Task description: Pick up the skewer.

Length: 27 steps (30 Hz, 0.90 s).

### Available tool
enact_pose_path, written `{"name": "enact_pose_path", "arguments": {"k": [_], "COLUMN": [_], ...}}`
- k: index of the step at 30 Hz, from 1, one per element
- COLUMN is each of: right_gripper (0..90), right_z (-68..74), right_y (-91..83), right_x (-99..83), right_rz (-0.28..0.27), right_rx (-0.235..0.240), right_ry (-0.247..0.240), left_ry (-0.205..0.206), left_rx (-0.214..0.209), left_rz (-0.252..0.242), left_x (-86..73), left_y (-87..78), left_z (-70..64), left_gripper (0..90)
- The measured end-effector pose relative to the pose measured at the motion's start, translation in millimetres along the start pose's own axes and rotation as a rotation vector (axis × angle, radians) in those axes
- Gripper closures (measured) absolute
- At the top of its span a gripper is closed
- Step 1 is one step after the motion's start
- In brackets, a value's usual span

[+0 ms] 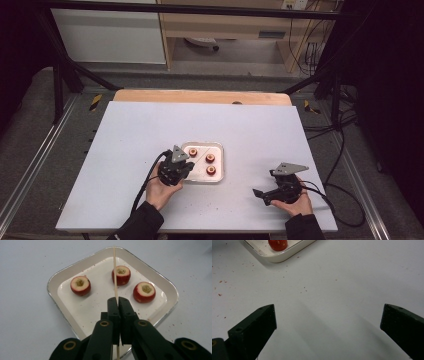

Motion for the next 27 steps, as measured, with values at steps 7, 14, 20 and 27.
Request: {"name": "enact_pose_path", "arguments": {"k": [7,14,20,27], "right_gripper": [2.5,3.7,5.5,7.9], "right_z": [10.6,24.8,39.9,47.6], "right_y": [1.3,5.8,12.8,14.8], "right_x": [8.4,20.8,32.0,37.7], "right_rz": [0.019,0.045,0.089,0.12], "right_rx": [-0.02,-0.037,-0.067,-0.093], "right_ry": [-0.083,-0.181,-0.304,-0.397], "left_ry": [0.066,0.1,0.144,0.2], "left_rx": [-0.051,-0.082,-0.104,-0.135], "left_rz": [0.018,0.035,0.057,0.079], "left_x": [-1.9,1.3,6.9,15.3], "left_y": [-5.5,-9.1,-8.2,-7.2], "left_z": [-3.4,-5.9,-14.2,-26.9], "left_gripper": [88.4,88.5,88.4,88.5]}}
Point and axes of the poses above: each handheld gripper's, and its own axes: y roughly forward along the jaws, x roughly out of its top, z roughly to its left, the point moved 1 cm from there along y, roughly forward along the jaws, and after that the axes turned 3 degrees about x, right-handed, at the moved point
